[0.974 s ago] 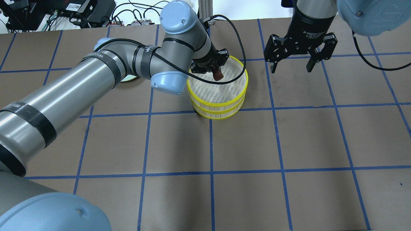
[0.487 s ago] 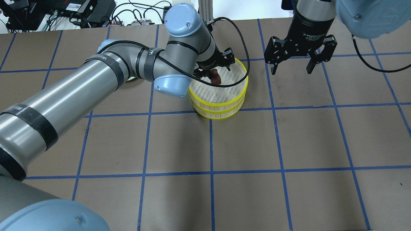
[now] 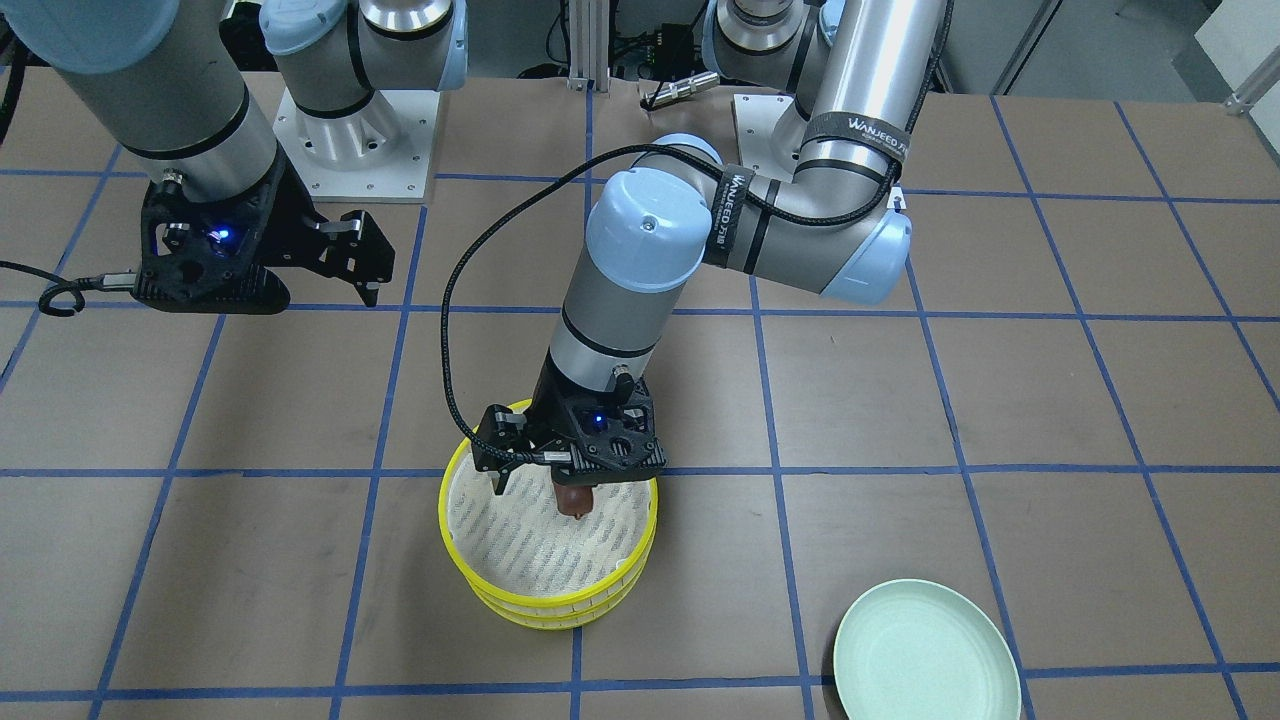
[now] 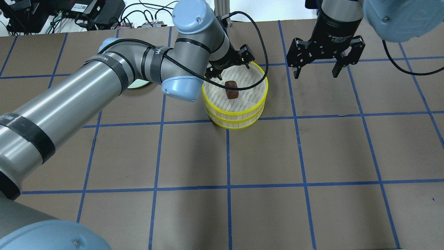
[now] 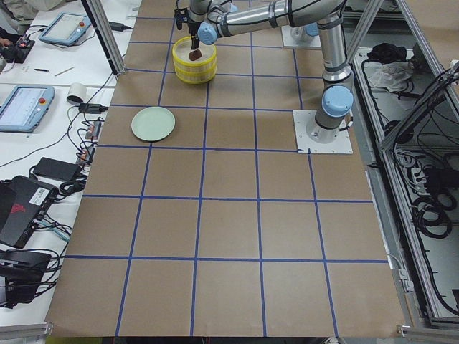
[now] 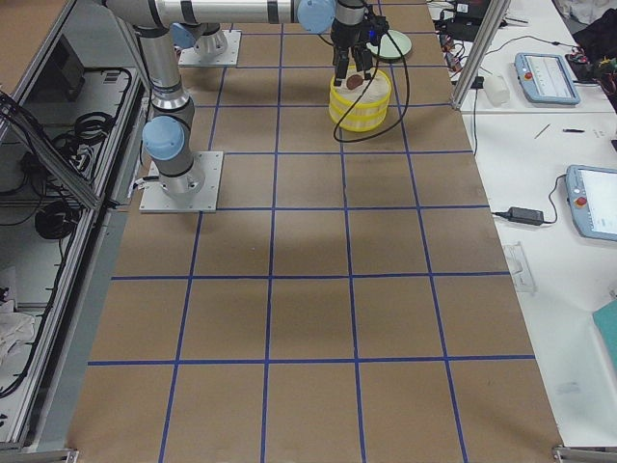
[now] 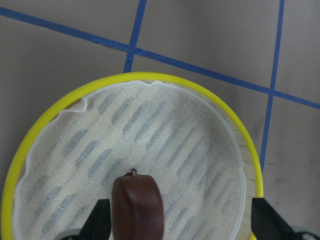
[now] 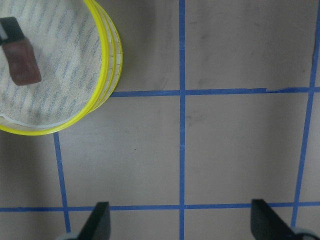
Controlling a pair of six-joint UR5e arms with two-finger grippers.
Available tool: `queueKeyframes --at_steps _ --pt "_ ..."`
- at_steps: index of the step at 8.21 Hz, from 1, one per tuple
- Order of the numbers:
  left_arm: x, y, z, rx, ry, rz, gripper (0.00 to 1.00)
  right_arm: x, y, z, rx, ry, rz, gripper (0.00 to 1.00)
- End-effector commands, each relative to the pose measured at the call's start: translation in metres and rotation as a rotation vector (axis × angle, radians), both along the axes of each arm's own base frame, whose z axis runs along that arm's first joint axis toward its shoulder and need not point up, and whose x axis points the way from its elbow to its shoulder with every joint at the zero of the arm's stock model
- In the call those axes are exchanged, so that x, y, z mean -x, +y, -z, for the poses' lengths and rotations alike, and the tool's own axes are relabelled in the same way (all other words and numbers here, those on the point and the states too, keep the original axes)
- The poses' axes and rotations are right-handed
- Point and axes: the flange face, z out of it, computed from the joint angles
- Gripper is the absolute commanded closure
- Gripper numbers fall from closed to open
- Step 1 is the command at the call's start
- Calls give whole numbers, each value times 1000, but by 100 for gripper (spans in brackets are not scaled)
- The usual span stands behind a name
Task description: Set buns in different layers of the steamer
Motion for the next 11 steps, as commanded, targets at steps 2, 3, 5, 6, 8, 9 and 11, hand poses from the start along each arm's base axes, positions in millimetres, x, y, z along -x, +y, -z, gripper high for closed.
queueKeyframes --at_steps 2,3,5,6,8,9,11 --pt "-92 -29 -23 17 -124 146 0 0 0 0 4 2 -1 0" --pt "-127 -32 -35 6 -184 182 0 1 -1 0 4 2 1 0" --pt "-195 -23 -87 -37 -285 180 0 0 0 0 3 -2 -5 0" --pt "-217 -10 -112 -70 -345 184 0 1 0 0 1 -2 -3 0" --pt "-226 24 -153 -91 -349 190 0 0 0 0 1 -2 -5 0" --pt "-224 44 -169 -117 -343 199 0 1 0 0 1 -3 -3 0" --pt "-223 82 -193 -163 -336 210 0 0 0 0 1 -3 -5 0"
